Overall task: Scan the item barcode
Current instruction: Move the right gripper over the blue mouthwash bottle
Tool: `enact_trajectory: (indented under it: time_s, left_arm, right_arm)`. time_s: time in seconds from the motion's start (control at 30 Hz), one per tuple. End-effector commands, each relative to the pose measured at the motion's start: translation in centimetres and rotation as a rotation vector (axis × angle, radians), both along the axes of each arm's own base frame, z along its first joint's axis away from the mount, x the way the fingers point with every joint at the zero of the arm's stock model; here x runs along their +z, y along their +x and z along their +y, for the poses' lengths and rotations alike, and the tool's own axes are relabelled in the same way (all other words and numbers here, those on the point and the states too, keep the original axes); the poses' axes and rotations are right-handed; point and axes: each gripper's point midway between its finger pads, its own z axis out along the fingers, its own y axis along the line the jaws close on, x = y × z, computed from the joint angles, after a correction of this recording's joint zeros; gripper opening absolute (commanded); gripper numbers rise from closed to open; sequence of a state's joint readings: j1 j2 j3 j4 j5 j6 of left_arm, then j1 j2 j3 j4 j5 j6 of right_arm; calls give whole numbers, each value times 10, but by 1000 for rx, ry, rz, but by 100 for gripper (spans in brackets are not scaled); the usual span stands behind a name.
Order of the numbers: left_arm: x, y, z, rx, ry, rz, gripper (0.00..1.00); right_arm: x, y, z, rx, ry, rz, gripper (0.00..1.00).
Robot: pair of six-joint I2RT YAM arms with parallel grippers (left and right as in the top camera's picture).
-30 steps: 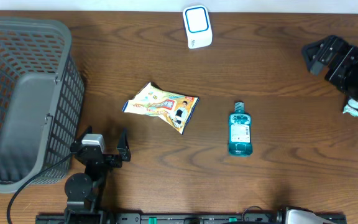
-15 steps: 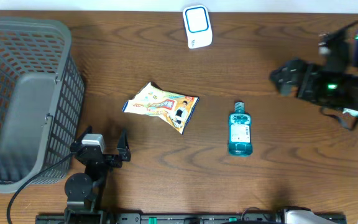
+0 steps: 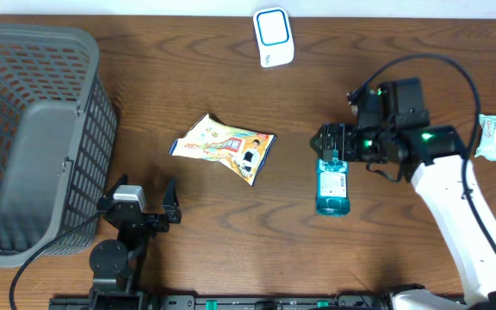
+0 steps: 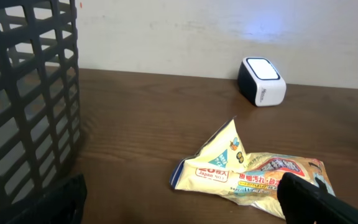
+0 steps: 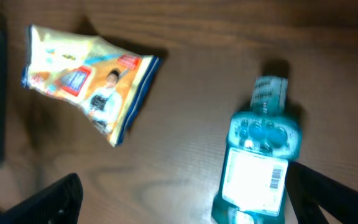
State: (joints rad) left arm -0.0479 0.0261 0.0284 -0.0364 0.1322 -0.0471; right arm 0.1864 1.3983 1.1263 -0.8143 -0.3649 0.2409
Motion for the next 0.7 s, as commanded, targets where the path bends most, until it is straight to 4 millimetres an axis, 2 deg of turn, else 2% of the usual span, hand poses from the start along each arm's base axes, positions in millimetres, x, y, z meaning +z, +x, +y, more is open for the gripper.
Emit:
enact_trajectory:
  time_s: [0.0, 0.03, 0.07, 0.23, 0.33, 0.4, 0.6, 0.67]
  left_arm:
    - [-16, 0, -3, -15, 14, 39, 98]
    - [-16, 0, -3, -15, 14, 39, 98]
    - [-16, 0, -3, -15, 14, 39, 98]
    - [-16, 0, -3, -15, 14, 39, 98]
    - [-16, 0, -3, -15, 14, 39, 98]
    - [-16, 0, -3, -15, 14, 39, 98]
    - [-16, 0, -3, -15, 14, 39, 98]
    - [-16, 0, -3, -15, 14, 39, 98]
  right_arm:
    - [-22, -2, -2, -9, -14, 0, 99]
    - [-26, -1, -5, -34, -26, 2, 99]
    - [-32, 6, -18, -103, -82, -14, 99]
    - [-38, 23, -44, -227, -200, -71, 99]
    - [-49, 28, -39, -228, -198, -48, 99]
    - [-67, 31, -30, -211, -204, -16, 99]
    - [-99, 22, -19, -252, -204, 103, 99]
    - [-106, 20, -22, -298, -243, 120, 99]
